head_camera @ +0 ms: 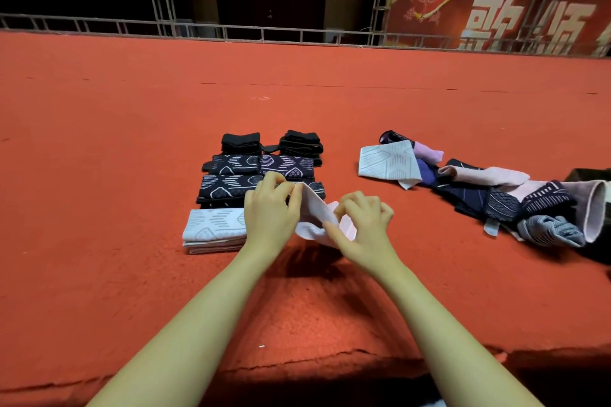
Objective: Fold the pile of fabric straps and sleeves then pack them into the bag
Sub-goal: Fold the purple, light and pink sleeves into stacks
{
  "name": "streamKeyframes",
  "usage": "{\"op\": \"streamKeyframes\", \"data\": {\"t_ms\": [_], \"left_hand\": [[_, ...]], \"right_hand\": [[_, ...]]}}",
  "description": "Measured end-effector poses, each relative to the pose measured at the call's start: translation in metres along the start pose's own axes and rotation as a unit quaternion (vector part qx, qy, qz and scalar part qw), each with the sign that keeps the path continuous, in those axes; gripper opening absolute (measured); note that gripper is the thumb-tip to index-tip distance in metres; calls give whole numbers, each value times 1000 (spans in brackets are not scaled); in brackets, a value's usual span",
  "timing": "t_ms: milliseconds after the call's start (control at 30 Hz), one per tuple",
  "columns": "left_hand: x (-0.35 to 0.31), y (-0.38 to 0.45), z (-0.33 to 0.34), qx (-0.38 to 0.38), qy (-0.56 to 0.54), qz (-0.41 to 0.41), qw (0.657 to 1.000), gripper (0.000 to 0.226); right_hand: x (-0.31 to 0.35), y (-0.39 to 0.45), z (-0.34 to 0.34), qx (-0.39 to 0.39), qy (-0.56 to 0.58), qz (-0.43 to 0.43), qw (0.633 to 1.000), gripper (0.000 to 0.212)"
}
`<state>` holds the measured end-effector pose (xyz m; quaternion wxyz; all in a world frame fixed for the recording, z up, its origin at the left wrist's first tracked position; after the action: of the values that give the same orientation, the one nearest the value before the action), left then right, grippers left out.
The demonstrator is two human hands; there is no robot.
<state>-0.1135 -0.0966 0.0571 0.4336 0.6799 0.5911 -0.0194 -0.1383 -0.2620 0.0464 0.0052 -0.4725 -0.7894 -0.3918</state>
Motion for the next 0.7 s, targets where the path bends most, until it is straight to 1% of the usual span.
{"op": "streamKeyframes", "data": {"t_ms": [67, 167, 300, 400, 433, 567, 633, 700], "left_hand": [[0, 1, 1, 10, 6, -5, 1000, 31], [5, 0, 0, 13, 14, -1, 1000, 32], [11, -2, -6, 1, 20, 21, 1000, 43], [9, -4, -9, -13, 27, 40, 999, 42], [10, -5, -11, -16, 29, 42, 999, 41], [24, -14, -15, -14, 14, 28, 999, 40], [25, -19, -16, -1, 14, 36, 999, 40], [23, -25, -14, 28, 42, 53, 997, 37]], "right_hand": [[-1, -3, 2, 19, 48, 5, 999, 27], [-3, 0, -2, -3, 63, 21, 998, 25], [-6, 8, -16, -77, 8, 44, 996, 28], [3, 12, -23, -117, -70, 24, 990, 28], [7, 13, -24, -121, -77, 11, 990, 28], [15, 10, -17, -90, -11, -36, 995, 28], [7, 6, -12, -76, 10, -20, 997, 27], [-6, 0, -1, -38, 30, 19, 999, 29]]}}
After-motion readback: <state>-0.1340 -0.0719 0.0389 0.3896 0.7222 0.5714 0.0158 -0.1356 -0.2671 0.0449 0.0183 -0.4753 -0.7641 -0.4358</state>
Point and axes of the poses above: each hand's wrist, its own y-axis towards the middle knuckle, its own z-axis out of the palm, x = y × z, the point moved 5 cm from there along y, towards the middle knuckle, and after that the axes turned 10 degrees about x, right-handed, at the moved point
